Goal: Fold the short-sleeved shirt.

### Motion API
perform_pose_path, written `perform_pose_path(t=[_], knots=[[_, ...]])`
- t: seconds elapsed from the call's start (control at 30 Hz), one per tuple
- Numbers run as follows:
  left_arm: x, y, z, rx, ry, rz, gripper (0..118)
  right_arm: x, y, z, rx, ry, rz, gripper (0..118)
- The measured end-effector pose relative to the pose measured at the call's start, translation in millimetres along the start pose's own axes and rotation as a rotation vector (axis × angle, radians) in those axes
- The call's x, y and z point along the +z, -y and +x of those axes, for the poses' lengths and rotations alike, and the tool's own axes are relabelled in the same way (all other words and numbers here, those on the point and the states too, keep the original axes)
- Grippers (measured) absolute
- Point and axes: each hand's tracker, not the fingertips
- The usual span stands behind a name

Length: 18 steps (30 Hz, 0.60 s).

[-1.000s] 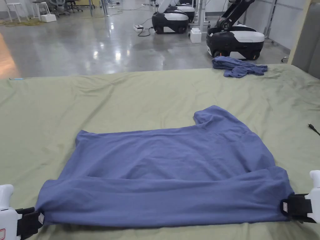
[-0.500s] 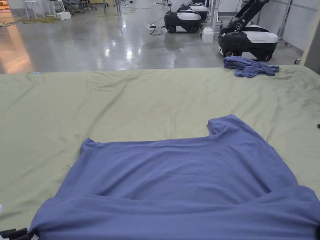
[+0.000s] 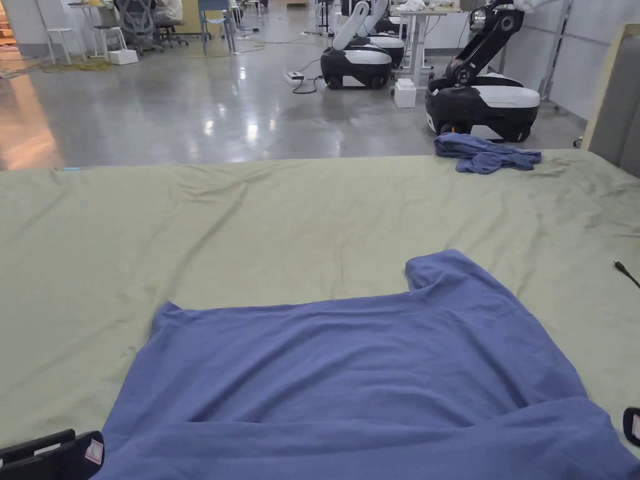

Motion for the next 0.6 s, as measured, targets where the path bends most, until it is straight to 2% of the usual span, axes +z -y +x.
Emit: perform_pose_path(t=[0.03,0.07,0.13,0.17,0.27,0.4,0.6], knots=[[-1,0,4,-0.002,-0.001,0.010,14,-4,-2,5,-0.030,-0.027,0.013,16],[-5,-1,8,-0.001,-0.004,0.007,0,-9,-5,6,-0.068,-0.083,-0.002,11],[-18,0,11,0.026,0.007,0.003,0,-23,-7,4,-0.133,-0.165,-0.043,10],[-24,0,12,0.039,0.029,-0.025,0,-34,-4,5,-0.138,-0.184,-0.045,7],[-37,0,16,0.031,0.028,-0.029,0,-60,-8,4,-0.122,-0.181,-0.090,3],[-52,-9,14,0.026,0.009,-0.050,0,-90,-31,9,-0.183,-0.231,-0.113,3],[-76,-30,14,0.009,-0.021,-0.053,0,-144,-92,11,-0.167,-0.256,-0.080,3]])
